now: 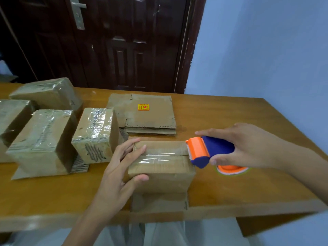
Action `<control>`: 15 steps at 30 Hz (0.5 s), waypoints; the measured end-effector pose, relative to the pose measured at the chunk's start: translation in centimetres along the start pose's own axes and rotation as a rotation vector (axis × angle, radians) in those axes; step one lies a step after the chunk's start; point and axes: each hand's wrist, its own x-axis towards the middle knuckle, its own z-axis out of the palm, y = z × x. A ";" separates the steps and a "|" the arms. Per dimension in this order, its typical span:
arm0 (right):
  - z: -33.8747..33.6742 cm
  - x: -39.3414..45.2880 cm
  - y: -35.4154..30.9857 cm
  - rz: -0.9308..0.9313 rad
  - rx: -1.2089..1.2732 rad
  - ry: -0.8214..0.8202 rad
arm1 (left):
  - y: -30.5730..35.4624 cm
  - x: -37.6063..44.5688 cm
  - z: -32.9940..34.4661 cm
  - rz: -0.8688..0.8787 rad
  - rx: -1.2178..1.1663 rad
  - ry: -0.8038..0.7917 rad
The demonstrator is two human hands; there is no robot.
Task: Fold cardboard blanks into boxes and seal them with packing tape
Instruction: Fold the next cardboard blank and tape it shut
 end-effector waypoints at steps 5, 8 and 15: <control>-0.8 0.0 0.8 0.021 -0.039 -0.010 | -0.4 -0.1 0.1 -0.017 0.032 -0.005; 0.2 -0.9 1.6 0.032 -0.009 -0.026 | -0.7 0.0 0.1 0.007 0.043 0.006; 1.4 -1.3 2.5 0.038 0.066 0.019 | -0.4 0.4 0.2 0.002 0.040 0.018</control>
